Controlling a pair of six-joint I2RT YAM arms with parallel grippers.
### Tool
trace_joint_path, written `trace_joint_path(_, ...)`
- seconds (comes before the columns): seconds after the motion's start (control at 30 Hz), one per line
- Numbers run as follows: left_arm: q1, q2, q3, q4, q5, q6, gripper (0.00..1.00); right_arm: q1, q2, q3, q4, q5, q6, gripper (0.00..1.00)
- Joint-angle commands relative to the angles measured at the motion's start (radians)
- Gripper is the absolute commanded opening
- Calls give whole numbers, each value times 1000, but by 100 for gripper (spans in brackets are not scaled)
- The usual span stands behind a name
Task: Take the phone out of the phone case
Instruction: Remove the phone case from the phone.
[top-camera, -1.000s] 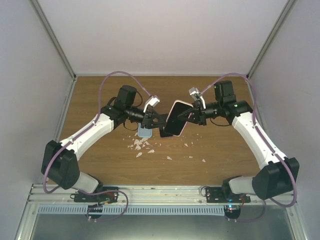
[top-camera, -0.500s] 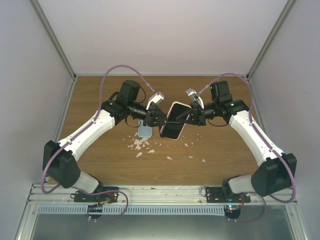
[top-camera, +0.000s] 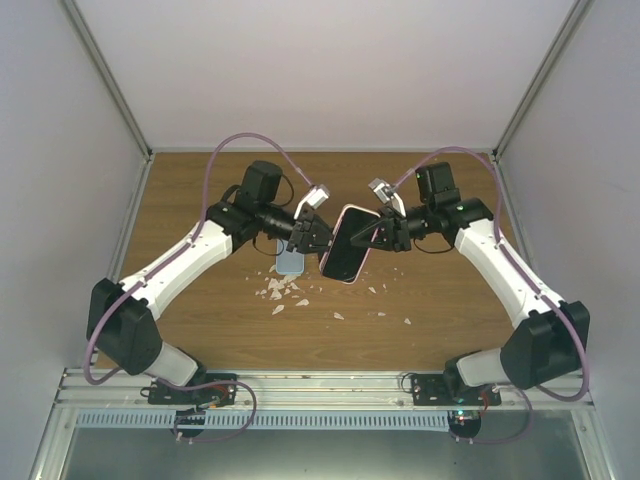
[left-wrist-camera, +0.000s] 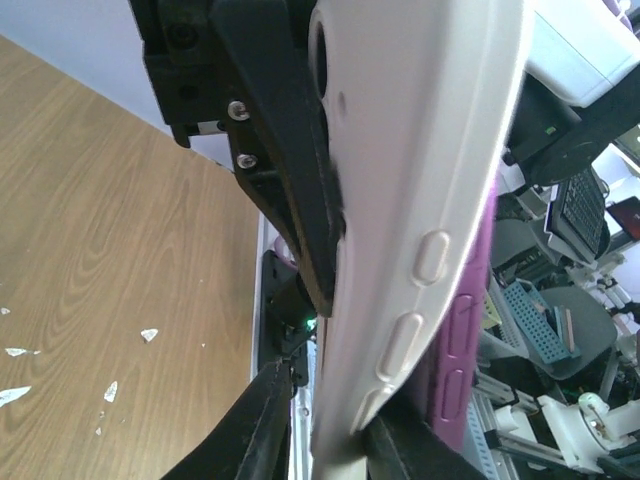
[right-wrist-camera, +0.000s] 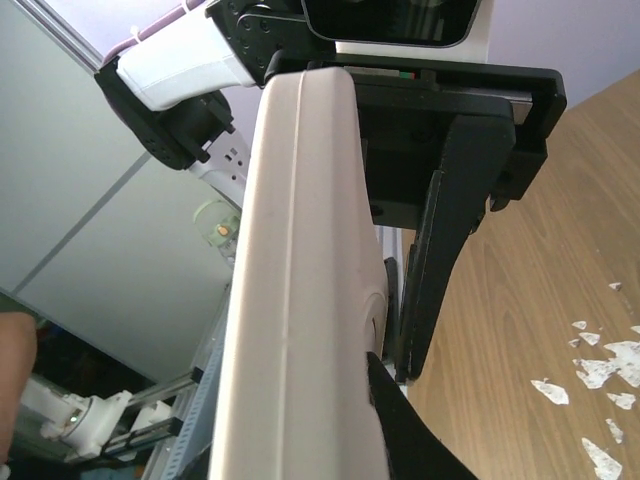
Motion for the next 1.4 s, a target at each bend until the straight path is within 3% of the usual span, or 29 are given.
trace_joint_path(0.0, -105, -14, -11, 386, -30, -23, 17, 158, 50, 16, 50, -291, 9, 0)
trace_joint_path(0.2, -74, -65, -86, 428, 3, -95, 0, 121, 79, 50, 56, -220, 23, 2)
trace_joint_path(0.27, -58, -70, -107, 463, 15, -145, 0, 106, 94, 55, 66, -210, 42, 5)
trace_joint_path(0.7, 73, -92, -243, 634, 16, -422, 0, -40, 93, 137, 142, 49, 159, 66)
trace_joint_path(0.87, 117, -93, -302, 739, -4, -543, 0, -108, 75, 132, 192, 197, 180, 82)
trace_joint_path(1.13, 178, -67, -300, 644, -152, -670, 0, -117, -14, 102, 292, 534, 121, 91)
trace_joint_path(1.37, 241, -30, -306, 572, -270, -863, 0, -18, -59, 72, 301, 801, -22, 89)
